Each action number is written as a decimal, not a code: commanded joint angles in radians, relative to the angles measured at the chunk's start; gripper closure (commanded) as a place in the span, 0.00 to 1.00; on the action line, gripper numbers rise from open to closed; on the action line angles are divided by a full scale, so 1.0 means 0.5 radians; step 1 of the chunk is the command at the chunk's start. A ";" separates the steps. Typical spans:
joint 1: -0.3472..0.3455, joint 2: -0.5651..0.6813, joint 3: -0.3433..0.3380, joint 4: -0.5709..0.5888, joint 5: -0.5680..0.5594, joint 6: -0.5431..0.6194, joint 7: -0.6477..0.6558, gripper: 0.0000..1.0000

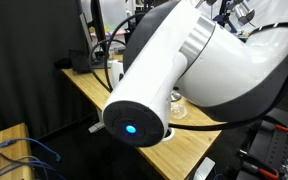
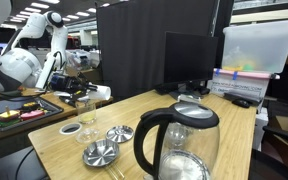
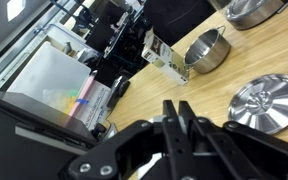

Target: Pour the contents of the white cup into the glass cup

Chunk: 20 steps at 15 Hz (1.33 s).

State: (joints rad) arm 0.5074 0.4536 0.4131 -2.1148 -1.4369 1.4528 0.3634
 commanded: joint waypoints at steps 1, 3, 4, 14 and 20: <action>-0.061 -0.018 0.035 0.029 0.196 0.130 0.056 0.98; -0.067 -0.023 0.025 0.037 0.283 0.203 0.095 0.98; -0.073 -0.026 0.020 0.043 0.335 0.236 0.114 0.98; -0.222 -0.162 -0.056 0.007 0.944 0.506 0.316 0.98; -0.322 -0.351 -0.153 -0.192 1.345 0.989 0.493 0.98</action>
State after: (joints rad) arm 0.3705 0.3417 0.3575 -2.1351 -0.8420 1.8146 0.5722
